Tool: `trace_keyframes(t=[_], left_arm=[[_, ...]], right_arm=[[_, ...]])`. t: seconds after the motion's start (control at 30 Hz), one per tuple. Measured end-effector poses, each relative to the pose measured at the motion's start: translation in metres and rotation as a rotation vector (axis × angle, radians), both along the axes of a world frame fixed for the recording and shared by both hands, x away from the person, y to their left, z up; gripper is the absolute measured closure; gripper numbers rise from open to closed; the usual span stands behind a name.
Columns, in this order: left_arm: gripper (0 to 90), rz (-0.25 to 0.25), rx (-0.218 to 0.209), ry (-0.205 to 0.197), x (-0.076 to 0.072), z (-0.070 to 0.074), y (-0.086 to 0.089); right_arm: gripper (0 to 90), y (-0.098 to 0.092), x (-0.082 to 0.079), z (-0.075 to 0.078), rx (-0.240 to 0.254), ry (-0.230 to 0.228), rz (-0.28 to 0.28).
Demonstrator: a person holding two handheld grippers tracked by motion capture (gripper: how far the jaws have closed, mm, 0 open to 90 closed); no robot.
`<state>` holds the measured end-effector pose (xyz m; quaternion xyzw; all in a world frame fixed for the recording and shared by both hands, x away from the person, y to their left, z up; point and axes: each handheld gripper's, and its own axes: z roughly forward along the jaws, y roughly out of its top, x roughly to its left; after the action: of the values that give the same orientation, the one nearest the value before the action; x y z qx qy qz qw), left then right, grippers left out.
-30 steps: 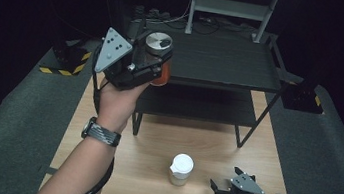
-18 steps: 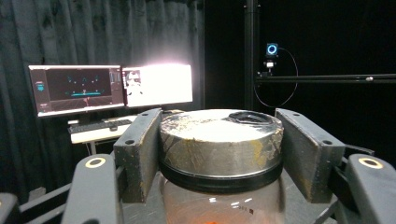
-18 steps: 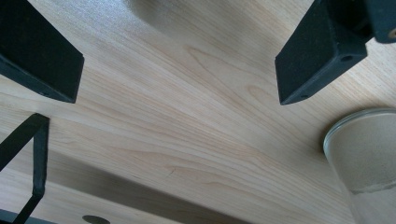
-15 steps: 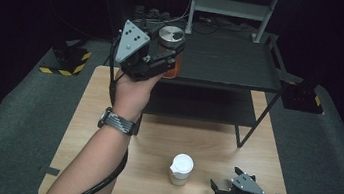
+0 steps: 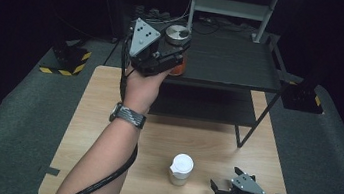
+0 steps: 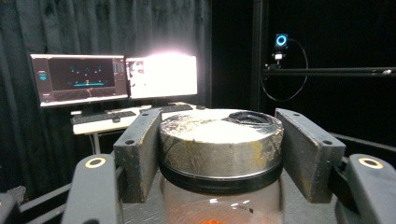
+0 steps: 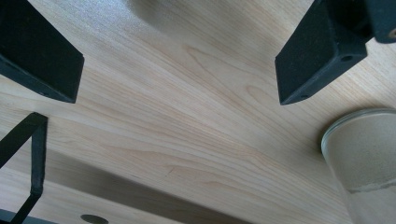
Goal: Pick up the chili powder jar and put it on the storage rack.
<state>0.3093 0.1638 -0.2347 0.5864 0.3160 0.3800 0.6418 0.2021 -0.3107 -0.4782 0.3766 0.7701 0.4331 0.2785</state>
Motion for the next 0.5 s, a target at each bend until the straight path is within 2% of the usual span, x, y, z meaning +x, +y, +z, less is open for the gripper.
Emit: trace_keyframes(t=[0.17,0.5], left_arm=[[34.5,-0.003,-0.014,-0.004,0.003,-0.0029,-0.0028],[34.5,0.002,-0.014,0.002,0.0093,-0.0101,-0.0077]], right_arm=[[0.2,-0.0006,0.0,0.0,0.001,0.0,0.002],[0.2,-0.0012,0.0001,-0.0003,0.003,-0.001,0.004]])
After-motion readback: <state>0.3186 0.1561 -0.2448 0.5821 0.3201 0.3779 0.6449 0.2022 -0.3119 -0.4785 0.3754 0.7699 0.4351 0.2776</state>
